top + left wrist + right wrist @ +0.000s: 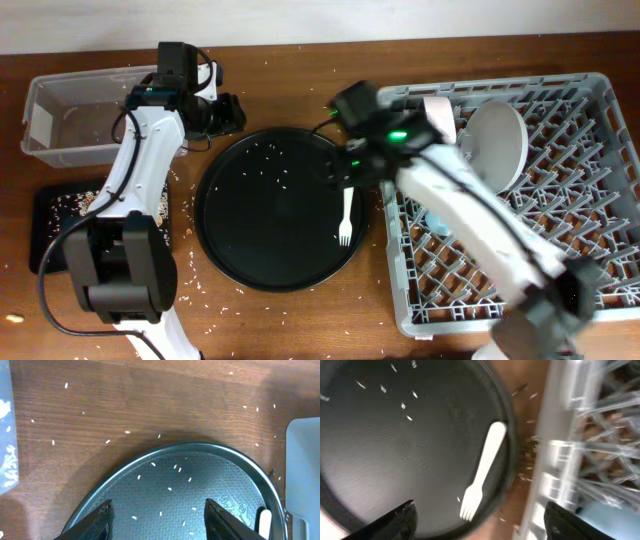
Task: Sort waste into correct bins and load items into the dishwasher rack
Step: 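Place the blue cup upside down in the rack with the right gripper, then grasp the white plastic fork on the black tray with the right gripper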
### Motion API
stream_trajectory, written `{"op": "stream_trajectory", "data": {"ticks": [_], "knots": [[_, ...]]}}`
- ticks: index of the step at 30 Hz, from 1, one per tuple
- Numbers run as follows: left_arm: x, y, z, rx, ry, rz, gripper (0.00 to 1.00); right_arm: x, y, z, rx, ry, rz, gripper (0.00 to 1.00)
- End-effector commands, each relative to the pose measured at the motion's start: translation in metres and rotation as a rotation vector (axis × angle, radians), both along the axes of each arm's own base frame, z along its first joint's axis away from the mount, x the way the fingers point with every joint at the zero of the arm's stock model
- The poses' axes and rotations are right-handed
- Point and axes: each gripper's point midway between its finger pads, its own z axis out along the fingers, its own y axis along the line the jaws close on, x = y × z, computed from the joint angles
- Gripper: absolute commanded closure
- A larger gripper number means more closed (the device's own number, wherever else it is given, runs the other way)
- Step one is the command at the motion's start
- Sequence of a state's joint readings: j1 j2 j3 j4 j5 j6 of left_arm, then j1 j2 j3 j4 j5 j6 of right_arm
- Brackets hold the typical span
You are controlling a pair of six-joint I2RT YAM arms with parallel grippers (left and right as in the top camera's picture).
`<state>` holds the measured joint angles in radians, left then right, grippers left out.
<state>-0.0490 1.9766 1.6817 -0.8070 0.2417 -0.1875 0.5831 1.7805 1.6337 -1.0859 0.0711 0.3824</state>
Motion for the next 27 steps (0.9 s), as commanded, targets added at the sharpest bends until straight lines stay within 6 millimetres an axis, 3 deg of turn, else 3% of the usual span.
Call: {"op": "stream_trajectory", "data": {"ticks": [1,4,13,20,22,25,27], "knots": [[0.000,0.007,0.006,0.021,-0.005,0.016,0.40,-0.006,0.012,-0.065,-0.129,0.103,-0.020,0.21],[-0.005,0.014,0.002,0.059,0.021,0.033,0.37,-0.010,0.012,-0.101,-0.189,0.179,-0.011,0.26],[-0.005,0.014,0.002,0.059,0.020,0.033,0.36,-0.008,0.014,-0.137,-0.219,0.201,0.064,0.44],[-0.009,0.014,0.000,0.060,0.038,0.033,0.36,-0.022,-0.015,-0.182,-0.247,0.232,0.030,0.48],[-0.009,0.014,0.000,0.060,0.038,0.032,0.36,-0.023,-0.017,-0.185,-0.250,0.231,0.028,0.54],[-0.009,0.014,0.000,0.060,0.038,0.032,0.35,-0.026,-0.019,-0.185,-0.259,0.242,0.029,0.83],[-0.009,0.014,0.000,0.060,0.038,0.032,0.31,-0.030,-0.022,-0.185,-0.270,0.259,0.029,0.90]]}}
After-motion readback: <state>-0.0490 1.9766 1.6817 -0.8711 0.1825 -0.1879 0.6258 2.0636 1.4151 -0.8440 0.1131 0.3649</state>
